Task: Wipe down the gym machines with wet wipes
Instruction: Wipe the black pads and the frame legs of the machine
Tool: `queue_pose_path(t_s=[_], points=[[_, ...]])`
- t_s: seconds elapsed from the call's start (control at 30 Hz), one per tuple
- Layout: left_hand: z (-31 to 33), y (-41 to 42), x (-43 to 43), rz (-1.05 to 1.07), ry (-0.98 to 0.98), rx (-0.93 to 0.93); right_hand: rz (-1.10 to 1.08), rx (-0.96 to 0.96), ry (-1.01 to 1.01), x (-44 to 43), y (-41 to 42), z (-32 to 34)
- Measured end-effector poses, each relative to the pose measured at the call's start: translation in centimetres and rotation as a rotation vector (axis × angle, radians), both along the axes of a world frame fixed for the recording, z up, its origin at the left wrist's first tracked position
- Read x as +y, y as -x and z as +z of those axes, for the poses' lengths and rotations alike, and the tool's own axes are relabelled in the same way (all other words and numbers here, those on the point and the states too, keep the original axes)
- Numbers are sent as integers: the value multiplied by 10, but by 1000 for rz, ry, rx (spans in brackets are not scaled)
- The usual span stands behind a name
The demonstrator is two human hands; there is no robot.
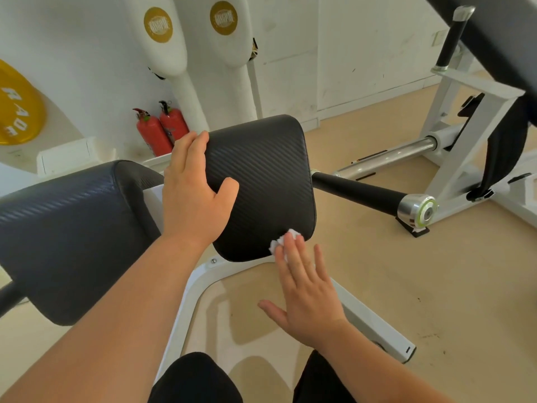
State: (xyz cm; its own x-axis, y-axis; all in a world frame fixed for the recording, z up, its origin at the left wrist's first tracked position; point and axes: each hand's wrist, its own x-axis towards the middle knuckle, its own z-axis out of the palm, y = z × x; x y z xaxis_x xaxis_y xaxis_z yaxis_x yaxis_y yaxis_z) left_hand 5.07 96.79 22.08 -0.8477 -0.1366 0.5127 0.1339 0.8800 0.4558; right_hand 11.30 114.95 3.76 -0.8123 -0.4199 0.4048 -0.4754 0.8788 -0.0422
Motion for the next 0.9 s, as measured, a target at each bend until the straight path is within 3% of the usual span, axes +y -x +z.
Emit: queue_pose_path(t_s=[0.1, 0.23, 0.33, 0.5, 0.73, 0.9], points=[[8, -1, 0, 22, 103, -22, -117, -58, 136, 16, 8, 8], [14, 8, 5, 127, 387, -79, -47, -101, 413, 2, 39, 61], [10, 10, 8, 142, 489, -90, -33, -65, 534, -3, 68, 99], [15, 14, 10, 142, 487, -75, 13, -63, 645, -1, 89, 133], [14, 14, 16, 146, 472, -70, 73, -214, 667, 12, 43, 87], [16, 17, 17, 160, 471, -76, 55, -291, 871, 6, 90, 142]])
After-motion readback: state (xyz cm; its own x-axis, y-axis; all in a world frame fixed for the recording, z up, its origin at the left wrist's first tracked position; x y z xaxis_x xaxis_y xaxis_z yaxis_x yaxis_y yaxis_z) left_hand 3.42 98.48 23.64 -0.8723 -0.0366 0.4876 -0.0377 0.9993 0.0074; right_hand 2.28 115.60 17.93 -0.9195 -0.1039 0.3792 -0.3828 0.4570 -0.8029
